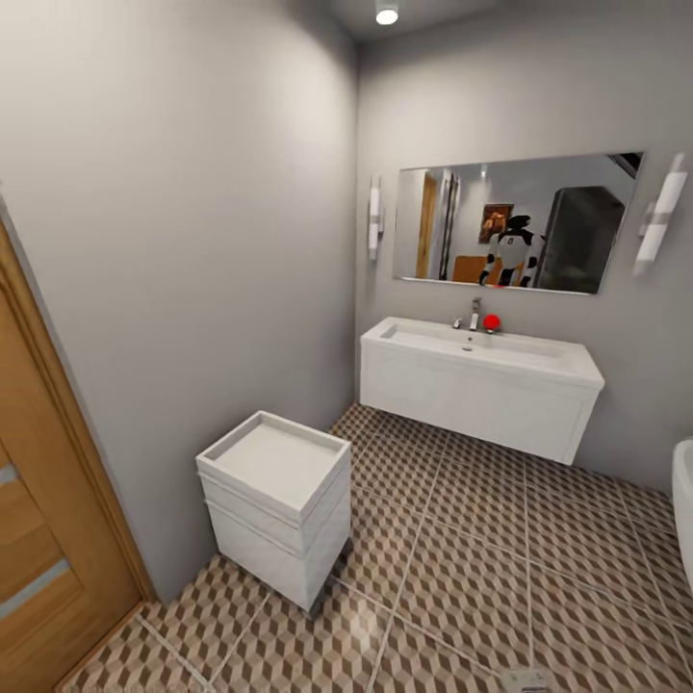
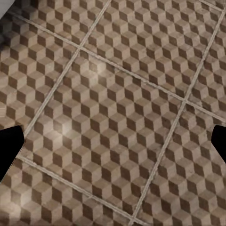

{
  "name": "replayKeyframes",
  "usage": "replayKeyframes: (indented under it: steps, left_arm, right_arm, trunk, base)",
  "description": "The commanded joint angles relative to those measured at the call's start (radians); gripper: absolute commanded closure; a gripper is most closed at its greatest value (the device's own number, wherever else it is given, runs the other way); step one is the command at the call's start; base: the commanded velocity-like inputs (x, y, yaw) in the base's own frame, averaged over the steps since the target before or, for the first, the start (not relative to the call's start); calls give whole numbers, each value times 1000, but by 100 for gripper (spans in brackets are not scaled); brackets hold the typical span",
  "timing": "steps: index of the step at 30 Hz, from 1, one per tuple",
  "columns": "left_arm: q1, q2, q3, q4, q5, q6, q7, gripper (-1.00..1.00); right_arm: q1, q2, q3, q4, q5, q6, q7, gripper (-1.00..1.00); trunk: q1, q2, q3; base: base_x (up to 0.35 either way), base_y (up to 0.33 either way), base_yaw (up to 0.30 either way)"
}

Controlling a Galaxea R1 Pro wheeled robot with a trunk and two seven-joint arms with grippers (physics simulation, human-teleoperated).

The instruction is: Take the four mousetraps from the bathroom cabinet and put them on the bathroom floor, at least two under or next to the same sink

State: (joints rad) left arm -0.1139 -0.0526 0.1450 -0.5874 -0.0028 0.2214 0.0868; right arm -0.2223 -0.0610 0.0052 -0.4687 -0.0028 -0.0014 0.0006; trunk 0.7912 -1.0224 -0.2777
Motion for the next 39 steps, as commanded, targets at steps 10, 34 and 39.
replayKeyframes:
  steps: [10,34,39]
  left_arm:
    - [0,-1,4,-2,0,6,1,-100]
    - [0,0,4,-2,0,4,2,-100]
    - [0,1,4,-2,0,1,2,-100]
  right_arm:
    - [0,0,0,-1,0,0,-1,-100]
    - [0,0,-1,-1,0,0,-1,-100]
    - [0,0,1,-1,0,0,-1,-100]
  trunk:
    - [-38,69,30]
    - [-130,237,105]
    - [-150,272,121]
  base:
    - [0,0,299]
    - [0,0,300]
    - [0,0,300]
